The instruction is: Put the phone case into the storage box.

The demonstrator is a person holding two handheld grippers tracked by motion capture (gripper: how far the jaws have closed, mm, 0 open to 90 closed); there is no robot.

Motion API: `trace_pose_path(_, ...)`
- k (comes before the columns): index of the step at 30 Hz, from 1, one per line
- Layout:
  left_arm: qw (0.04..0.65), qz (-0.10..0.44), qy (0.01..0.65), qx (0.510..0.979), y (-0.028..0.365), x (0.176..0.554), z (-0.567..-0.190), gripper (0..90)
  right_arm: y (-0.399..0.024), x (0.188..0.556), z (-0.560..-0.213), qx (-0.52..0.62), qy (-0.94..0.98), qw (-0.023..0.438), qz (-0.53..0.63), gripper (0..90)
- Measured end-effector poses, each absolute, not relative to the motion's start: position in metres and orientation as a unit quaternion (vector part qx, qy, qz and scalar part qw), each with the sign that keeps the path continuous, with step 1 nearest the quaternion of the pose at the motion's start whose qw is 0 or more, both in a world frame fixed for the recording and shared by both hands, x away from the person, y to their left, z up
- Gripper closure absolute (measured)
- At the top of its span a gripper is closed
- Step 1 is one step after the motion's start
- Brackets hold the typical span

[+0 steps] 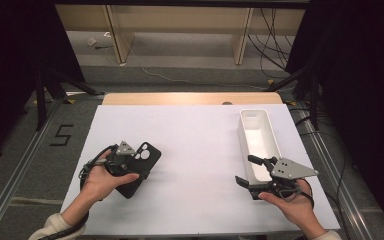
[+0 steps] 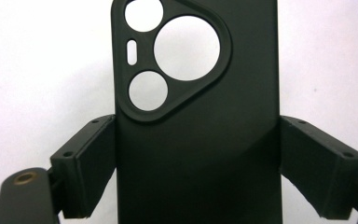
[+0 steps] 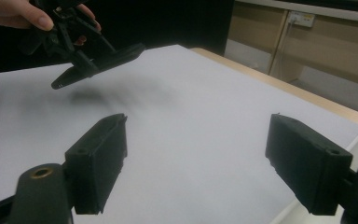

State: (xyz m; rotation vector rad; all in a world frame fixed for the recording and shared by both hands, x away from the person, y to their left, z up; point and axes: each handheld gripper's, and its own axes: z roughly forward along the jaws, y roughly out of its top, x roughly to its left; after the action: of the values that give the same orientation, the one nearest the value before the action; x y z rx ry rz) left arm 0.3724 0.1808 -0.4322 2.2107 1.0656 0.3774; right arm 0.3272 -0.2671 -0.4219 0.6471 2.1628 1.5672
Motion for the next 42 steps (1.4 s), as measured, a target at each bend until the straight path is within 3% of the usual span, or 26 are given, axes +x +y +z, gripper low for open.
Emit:
trace_pose_path(19, 0.384, 0.182, 0.413, 0.806, 0.173, 0.366, -0.423, 14.8, -0.266, 0.328, -0.421, 0.237, 0.768, 0.203, 0.559, 17.9)
trace_pose_path(42, 0.411, 0.199, 0.401, 0.794, 0.161, 0.359, -0.421, 14.7, -0.256, 0.330, -0.421, 0.245, 0.763, 0.200, 0.563, 15.9)
